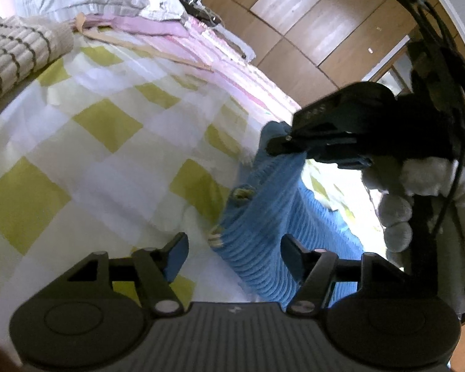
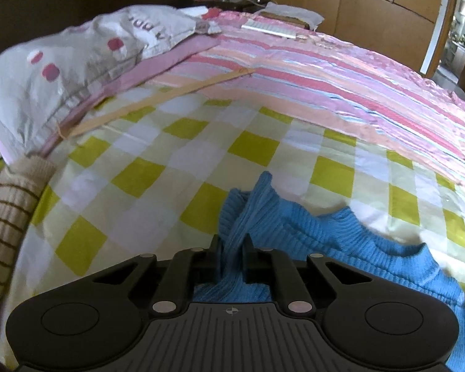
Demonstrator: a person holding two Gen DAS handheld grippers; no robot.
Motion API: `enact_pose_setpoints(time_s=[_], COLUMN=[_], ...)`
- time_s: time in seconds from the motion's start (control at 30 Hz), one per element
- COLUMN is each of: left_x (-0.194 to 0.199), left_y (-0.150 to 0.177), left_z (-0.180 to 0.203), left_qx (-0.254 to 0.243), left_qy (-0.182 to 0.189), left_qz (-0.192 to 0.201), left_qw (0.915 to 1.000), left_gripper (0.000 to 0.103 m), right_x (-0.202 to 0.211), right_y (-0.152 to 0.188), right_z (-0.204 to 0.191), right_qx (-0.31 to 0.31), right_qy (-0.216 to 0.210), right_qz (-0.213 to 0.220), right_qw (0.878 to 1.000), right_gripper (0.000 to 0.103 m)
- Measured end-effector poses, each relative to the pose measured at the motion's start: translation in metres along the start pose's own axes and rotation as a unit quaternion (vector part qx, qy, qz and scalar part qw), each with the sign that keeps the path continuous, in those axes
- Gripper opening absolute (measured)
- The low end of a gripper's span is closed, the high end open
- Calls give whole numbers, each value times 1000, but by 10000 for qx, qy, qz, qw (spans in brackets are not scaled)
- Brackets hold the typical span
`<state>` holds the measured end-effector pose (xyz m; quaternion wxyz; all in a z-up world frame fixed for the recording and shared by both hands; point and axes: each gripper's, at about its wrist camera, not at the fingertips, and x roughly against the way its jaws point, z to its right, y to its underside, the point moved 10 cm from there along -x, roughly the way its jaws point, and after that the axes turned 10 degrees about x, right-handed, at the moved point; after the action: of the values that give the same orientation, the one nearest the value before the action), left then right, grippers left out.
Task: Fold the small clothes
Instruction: 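Grasp the sweater's folded edge with the left gripper and lift it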
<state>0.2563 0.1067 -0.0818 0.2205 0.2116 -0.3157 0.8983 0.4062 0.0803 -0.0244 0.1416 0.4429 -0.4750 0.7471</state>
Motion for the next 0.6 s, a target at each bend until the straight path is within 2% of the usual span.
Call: enact_pose_setpoints(time_s=[0.27,0.6], left_x=[-7,-19], left_y=[4,-1], left_z=[4,13], left_qx=[-177,-381], left_qy=[-61,120], left_qz=[1,60], left_qw=[9998,9992], left_gripper=[73,73], right_x=[19,28], right_y=[0,5], right_z=[15,21], right_qx=[-243,-386], right_qy=[-119,-214], right_qz=[175,225], right_qw=[9995,9988], right_gripper=[10,10])
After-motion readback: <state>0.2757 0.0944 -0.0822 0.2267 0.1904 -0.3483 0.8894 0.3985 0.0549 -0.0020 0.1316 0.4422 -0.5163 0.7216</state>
